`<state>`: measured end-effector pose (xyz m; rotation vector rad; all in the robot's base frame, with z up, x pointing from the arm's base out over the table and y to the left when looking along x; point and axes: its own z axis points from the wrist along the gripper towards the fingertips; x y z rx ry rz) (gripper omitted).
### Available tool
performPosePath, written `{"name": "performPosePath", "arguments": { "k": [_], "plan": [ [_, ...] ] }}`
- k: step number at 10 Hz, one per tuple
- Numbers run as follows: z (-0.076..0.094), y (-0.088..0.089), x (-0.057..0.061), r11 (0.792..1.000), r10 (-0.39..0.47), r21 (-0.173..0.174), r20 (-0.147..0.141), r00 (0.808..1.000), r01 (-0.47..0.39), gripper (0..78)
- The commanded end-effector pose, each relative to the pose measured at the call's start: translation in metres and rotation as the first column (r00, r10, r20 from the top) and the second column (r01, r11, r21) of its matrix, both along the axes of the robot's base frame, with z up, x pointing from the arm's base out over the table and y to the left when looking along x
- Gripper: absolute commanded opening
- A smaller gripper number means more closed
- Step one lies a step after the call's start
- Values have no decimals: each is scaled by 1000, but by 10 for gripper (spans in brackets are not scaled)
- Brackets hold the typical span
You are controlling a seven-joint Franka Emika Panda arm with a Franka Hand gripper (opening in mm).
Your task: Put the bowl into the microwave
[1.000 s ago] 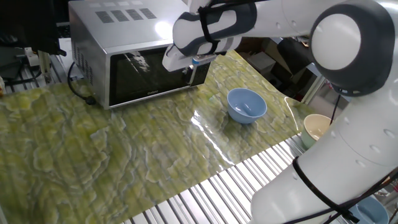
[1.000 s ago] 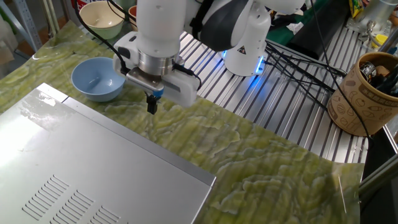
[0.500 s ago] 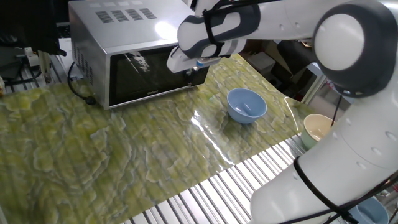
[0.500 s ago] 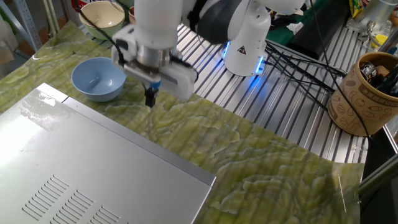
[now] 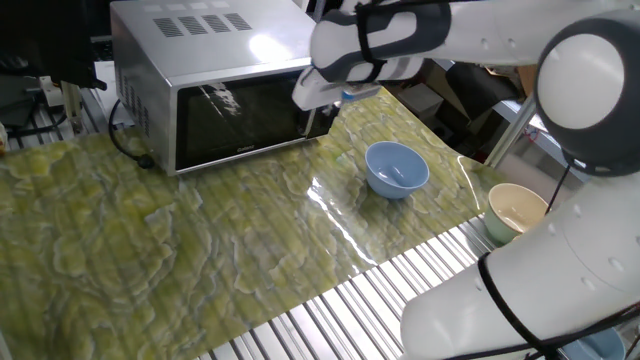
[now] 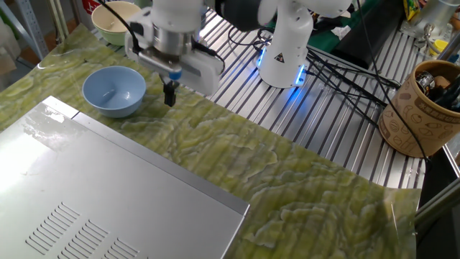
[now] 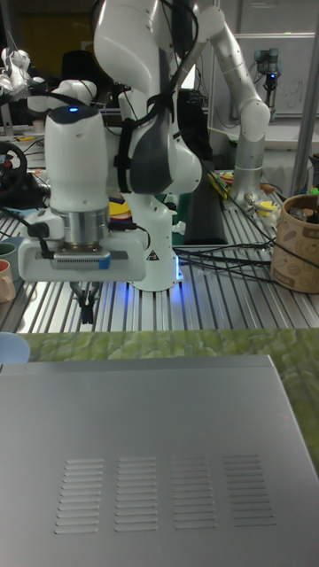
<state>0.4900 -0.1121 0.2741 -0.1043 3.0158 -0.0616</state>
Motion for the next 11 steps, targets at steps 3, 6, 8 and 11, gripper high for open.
{"name": "performPosePath", "arguments": {
  "k": [3, 6, 8, 11],
  "plan": [
    [4, -9, 5, 1000, -24, 3, 83, 996, 24, 0],
    [4, -22, 14, 1000, -23, -4, 89, 996, 24, 0],
    [3, -24, 17, 1000, -2, -4, 93, 996, 3, 0],
    [0, -32, 20, 1000, -8, -24, 96, 995, 10, 0]
  ]
}}
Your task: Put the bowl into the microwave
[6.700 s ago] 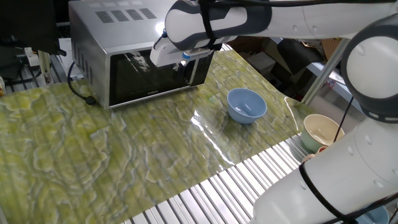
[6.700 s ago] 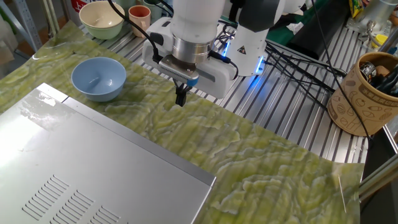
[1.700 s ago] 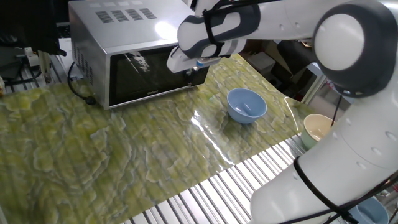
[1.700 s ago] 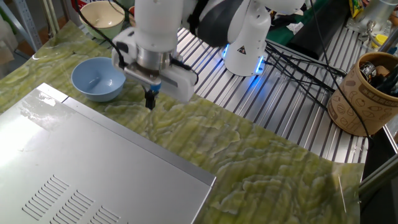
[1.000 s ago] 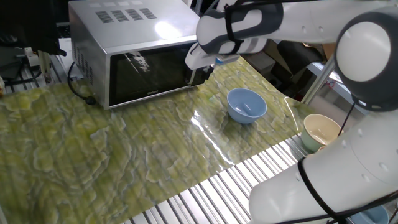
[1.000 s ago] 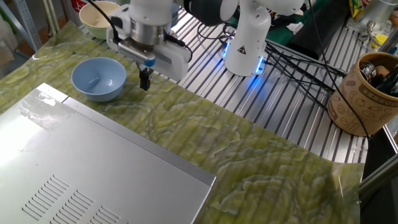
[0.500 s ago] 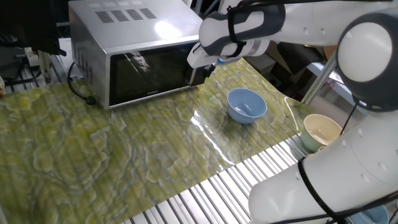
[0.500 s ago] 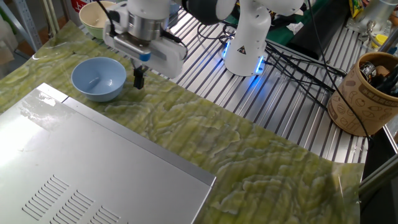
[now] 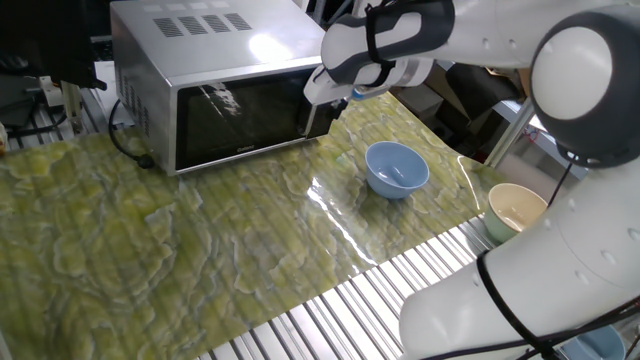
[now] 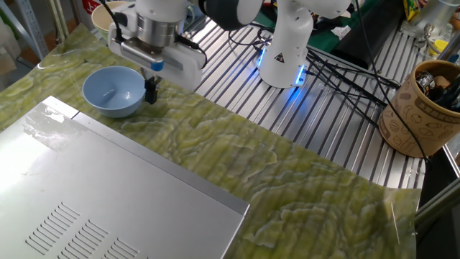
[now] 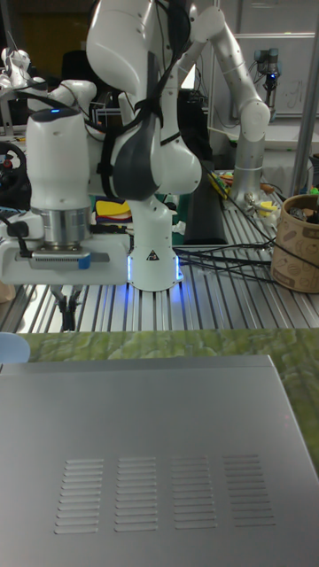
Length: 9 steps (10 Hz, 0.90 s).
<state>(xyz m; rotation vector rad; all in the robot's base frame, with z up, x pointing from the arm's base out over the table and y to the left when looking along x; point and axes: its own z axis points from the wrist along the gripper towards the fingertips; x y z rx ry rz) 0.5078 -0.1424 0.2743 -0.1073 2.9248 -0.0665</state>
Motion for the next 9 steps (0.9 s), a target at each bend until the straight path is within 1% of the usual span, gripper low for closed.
{"name": "performPosePath", "arguments": {
  "k": [1, 2, 3, 4, 5, 7, 8, 9],
  "plan": [
    [0, -2, 3, 999, -28, -19, 7, 1000, 28, 0],
    [0, -2, 3, 998, -61, -10, -4, 998, 61, 0],
    [0, -2, 3, 995, -101, -12, -6, 995, 101, 0],
    [0, -2, 3, 994, -109, -13, -43, 993, 108, 0],
    [0, -2, 3, 995, -103, -11, -59, 993, 102, 0],
    [0, -2, 3, 996, -86, -9, -57, 995, 86, 0],
    [0, -2, 3, 999, -32, -17, -58, 998, 31, 0],
    [0, -2, 3, 1000, -19, -19, -57, 998, 17, 0]
  ]
}}
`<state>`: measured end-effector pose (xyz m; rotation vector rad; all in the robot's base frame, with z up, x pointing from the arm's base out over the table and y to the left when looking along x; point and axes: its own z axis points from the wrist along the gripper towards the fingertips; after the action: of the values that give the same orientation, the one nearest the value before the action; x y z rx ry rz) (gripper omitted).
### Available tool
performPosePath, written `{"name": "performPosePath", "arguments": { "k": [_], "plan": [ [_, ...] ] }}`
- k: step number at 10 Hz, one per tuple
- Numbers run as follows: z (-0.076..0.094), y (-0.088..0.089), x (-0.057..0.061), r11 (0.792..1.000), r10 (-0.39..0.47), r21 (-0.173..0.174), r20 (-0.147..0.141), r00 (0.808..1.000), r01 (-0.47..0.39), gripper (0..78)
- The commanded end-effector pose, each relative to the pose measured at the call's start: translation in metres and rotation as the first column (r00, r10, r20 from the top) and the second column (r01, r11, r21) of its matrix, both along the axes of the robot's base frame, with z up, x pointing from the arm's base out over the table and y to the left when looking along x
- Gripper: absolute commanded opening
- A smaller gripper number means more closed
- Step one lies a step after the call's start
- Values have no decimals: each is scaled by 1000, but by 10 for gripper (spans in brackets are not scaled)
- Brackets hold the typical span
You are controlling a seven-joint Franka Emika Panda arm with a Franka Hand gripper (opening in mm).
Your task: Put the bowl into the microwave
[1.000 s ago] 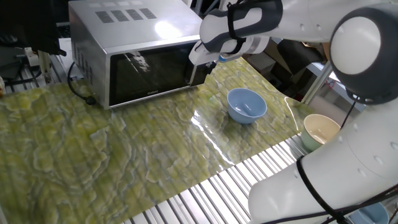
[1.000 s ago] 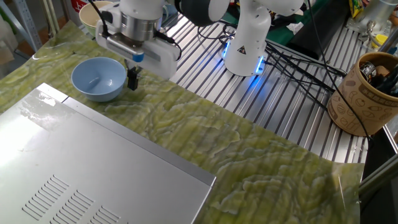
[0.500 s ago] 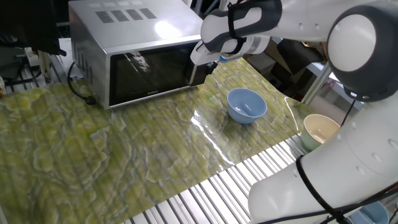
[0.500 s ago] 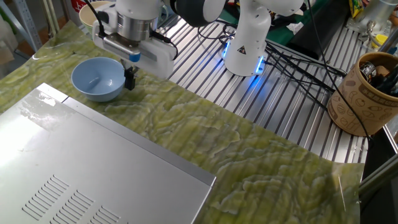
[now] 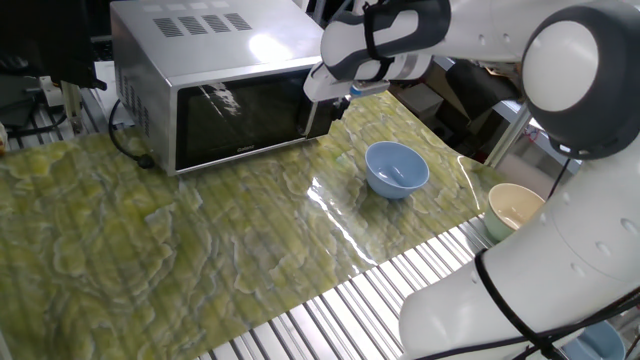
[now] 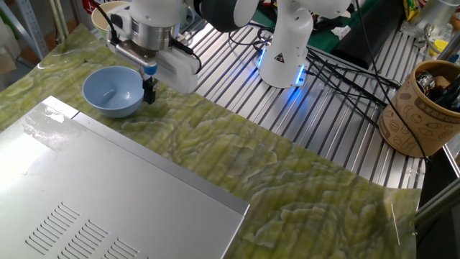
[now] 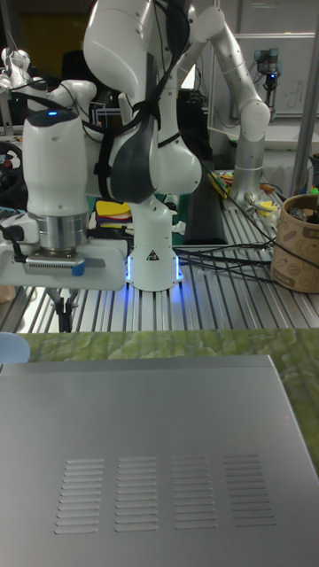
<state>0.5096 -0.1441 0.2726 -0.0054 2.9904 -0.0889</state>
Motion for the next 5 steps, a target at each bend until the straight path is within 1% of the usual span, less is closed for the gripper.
{"name": "performPosePath", "arguments": {
  "k": [1, 2, 3, 4, 5],
  "plan": [
    [-1, -8, 7, 994, 106, -11, 24, 994, -106, 0],
    [-2, -19, 14, 990, 141, -20, 28, 990, -140, 0],
    [-2, -24, 16, 989, 146, -22, 35, 989, -145, 0],
    [-6, -33, 19, 988, 154, -18, 46, 987, -154, 0],
    [-7, -35, 20, 988, 157, -13, 46, 987, -156, 0]
  ]
}}
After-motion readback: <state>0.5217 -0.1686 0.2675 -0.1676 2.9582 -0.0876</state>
